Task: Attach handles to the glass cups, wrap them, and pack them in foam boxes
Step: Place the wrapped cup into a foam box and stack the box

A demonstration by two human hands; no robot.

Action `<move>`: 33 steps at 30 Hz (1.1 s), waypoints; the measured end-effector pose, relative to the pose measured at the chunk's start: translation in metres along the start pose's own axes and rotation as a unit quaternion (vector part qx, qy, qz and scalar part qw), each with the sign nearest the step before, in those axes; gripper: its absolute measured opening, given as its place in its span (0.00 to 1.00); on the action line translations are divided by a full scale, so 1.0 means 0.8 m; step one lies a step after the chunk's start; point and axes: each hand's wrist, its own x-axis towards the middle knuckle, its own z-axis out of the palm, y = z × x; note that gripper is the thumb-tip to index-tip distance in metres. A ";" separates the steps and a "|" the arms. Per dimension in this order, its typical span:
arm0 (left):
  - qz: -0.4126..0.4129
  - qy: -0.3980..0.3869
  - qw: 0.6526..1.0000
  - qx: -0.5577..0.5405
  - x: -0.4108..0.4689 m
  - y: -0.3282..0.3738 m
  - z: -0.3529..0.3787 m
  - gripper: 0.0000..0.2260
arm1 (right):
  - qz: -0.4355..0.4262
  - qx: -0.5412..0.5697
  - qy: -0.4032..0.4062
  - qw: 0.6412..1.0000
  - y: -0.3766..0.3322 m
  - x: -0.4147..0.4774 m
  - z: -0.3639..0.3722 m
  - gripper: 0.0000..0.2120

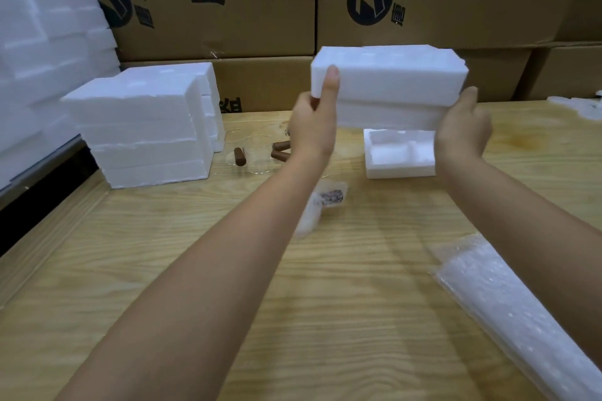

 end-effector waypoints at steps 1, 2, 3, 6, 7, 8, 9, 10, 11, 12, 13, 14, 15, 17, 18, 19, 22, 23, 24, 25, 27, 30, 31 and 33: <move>0.006 0.017 1.000 0.006 0.002 0.003 -0.015 0.20 | -0.012 -0.015 -0.015 1.000 -0.004 -0.013 0.007 0.24; 0.010 0.035 0.999 0.014 0.003 0.005 -0.032 0.17 | -0.024 -0.030 -0.030 0.999 -0.009 -0.026 0.014 0.24; 0.014 0.053 0.998 0.023 0.004 0.007 -0.048 0.15 | -0.039 -0.042 -0.045 0.997 -0.013 -0.041 0.021 0.23; 0.028 0.111 0.992 0.049 0.002 0.008 -0.102 0.12 | -0.083 -0.082 -0.110 0.987 -0.022 -0.091 0.042 0.23; 0.035 0.133 0.989 0.056 0.000 0.008 -0.119 0.12 | -0.089 -0.093 -0.138 0.982 -0.022 -0.108 0.049 0.21; 0.039 0.156 0.985 0.060 -0.003 0.005 -0.137 0.12 | -0.091 -0.105 -0.163 0.977 -0.021 -0.124 0.058 0.20; 0.039 0.179 0.981 0.062 -0.006 0.002 -0.154 0.12 | -0.093 -0.120 -0.185 0.971 -0.019 -0.141 0.066 0.20; 0.037 0.204 0.976 0.065 -0.009 -0.002 -0.170 0.14 | -0.094 -0.139 -0.205 0.964 -0.017 -0.156 0.075 0.20; 0.032 0.231 0.970 0.071 -0.013 -0.006 -0.185 0.15 | -0.096 -0.160 -0.223 0.957 -0.014 -0.171 0.083 0.20; 0.026 0.259 0.962 0.079 -0.018 -0.012 -0.200 0.16 | -0.102 -0.182 -0.240 0.948 -0.011 -0.186 0.091 0.21; 0.020 0.286 0.954 0.086 -0.023 -0.016 -0.215 0.16 | -0.116 -0.206 -0.259 0.936 -0.007 -0.200 0.098 0.23; 0.012 0.310 0.947 0.088 -0.028 -0.022 -0.229 0.16 | -0.143 -0.236 -0.276 0.921 -0.002 -0.213 0.105 0.24; 0.003 0.331 0.940 0.086 -0.034 -0.028 -0.242 0.17 | -0.174 -0.266 -0.289 0.903 0.003 -0.225 0.110 0.25; -0.015 0.364 0.926 0.096 -0.042 -0.045 -0.266 0.23 | -0.228 -0.312 -0.300 0.872 0.012 -0.244 0.117 0.25; -0.026 0.376 0.920 0.108 -0.046 -0.054 -0.276 0.25 | -0.247 -0.327 -0.304 0.860 0.015 -0.250 0.120 0.25; -0.040 0.384 0.915 0.119 -0.051 -0.062 -0.284 0.27 | -0.263 -0.343 -0.307 0.848 0.017 -0.255 0.121 0.26; -0.075 0.382 0.911 0.135 -0.063 -0.082 -0.294 0.31 | -0.307 -0.394 -0.322 0.804 0.019 -0.261 0.124 0.26; -0.081 0.383 0.910 0.136 -0.067 -0.085 -0.294 0.31 | -0.319 -0.411 -0.333 0.786 0.018 -0.261 0.124 0.25; -0.084 0.387 0.908 0.138 -0.069 -0.088 -0.294 0.32 | -0.328 -0.427 -0.346 0.769 0.018 -0.260 0.123 0.24; -0.088 0.391 0.905 0.140 -0.070 -0.089 -0.293 0.32 | -0.333 -0.439 -0.358 0.754 0.017 -0.259 0.123 0.22; -0.102 0.398 0.900 0.145 -0.069 -0.089 -0.294 0.32 | -0.334 -0.445 -0.369 0.745 0.017 -0.256 0.122 0.17; -0.098 0.410 0.896 0.144 -0.066 -0.089 -0.296 0.30 | -0.336 -0.408 -0.339 0.778 0.016 -0.249 0.120 0.14; -0.082 0.413 0.898 0.127 -0.066 -0.090 -0.297 0.29 | -0.332 -0.385 -0.332 0.794 0.016 -0.248 0.121 0.13; -0.042 0.417 0.903 0.097 -0.067 -0.091 -0.295 0.25 | -0.315 -0.341 -0.342 0.817 0.015 -0.248 0.121 0.15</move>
